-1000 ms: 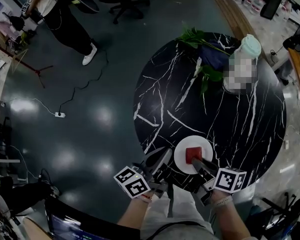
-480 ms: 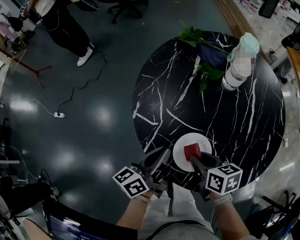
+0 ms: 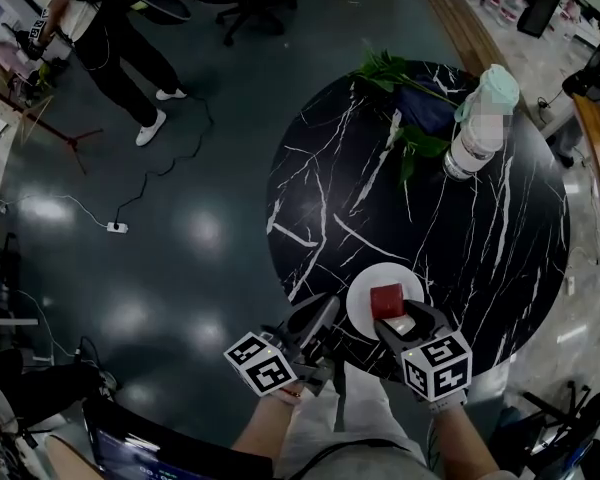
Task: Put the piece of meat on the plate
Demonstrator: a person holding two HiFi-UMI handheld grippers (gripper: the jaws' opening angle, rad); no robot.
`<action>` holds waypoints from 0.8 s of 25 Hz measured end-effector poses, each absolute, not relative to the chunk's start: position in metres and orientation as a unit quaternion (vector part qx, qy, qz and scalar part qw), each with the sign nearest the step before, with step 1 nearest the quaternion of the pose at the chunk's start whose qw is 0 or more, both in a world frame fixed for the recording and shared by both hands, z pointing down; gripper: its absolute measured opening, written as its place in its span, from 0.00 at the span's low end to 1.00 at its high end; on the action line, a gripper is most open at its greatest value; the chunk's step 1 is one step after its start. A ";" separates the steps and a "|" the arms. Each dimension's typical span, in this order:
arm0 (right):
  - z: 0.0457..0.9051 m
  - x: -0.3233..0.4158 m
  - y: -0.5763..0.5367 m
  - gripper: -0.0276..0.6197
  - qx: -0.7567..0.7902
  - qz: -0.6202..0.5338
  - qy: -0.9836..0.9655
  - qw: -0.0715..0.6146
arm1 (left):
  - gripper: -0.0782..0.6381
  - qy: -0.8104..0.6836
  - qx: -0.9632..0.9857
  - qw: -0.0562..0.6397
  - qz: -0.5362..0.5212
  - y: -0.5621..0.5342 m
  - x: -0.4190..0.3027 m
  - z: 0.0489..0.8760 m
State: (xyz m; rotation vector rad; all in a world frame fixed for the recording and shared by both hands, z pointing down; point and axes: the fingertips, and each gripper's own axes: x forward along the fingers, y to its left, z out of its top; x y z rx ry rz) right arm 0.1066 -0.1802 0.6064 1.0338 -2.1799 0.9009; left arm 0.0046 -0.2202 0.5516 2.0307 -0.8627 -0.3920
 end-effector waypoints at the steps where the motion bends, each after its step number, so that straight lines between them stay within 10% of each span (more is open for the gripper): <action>1: 0.605 0.109 -0.180 0.41 0.388 0.328 -0.813 0.285 | 0.12 -0.346 0.816 0.435 -0.158 -0.220 0.005 0.551; 20: 0.569 0.104 -0.175 0.42 0.400 0.332 -0.825 0.222 | 0.12 -0.324 0.827 0.430 -0.161 -0.216 0.008 0.534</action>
